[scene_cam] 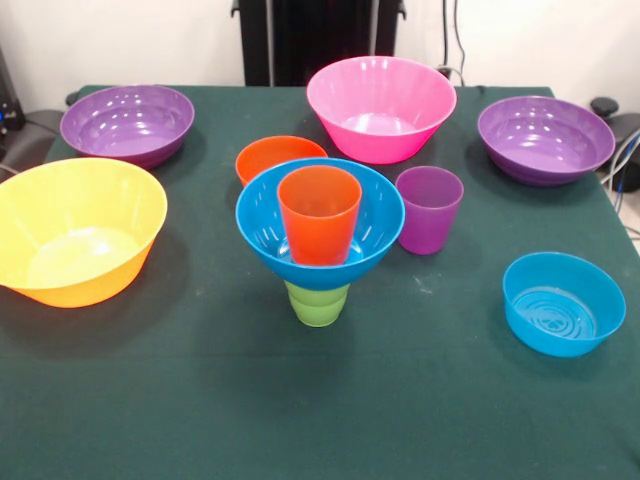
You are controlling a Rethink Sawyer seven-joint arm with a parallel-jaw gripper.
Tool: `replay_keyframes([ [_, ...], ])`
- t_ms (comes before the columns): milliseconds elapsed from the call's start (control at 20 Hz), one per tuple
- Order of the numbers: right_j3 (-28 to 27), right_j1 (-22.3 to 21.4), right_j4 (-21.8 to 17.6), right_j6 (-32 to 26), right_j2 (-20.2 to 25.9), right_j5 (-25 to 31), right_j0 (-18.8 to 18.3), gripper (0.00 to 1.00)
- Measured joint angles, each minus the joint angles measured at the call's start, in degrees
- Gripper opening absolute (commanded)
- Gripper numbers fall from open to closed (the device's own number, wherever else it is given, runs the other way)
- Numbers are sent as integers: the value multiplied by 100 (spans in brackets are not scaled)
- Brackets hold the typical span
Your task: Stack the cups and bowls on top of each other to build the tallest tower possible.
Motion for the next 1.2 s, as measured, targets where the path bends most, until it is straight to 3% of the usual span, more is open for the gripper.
replay_keyframes([
  [1200,459,368,-289,0,-112,-446,-11,0],
])
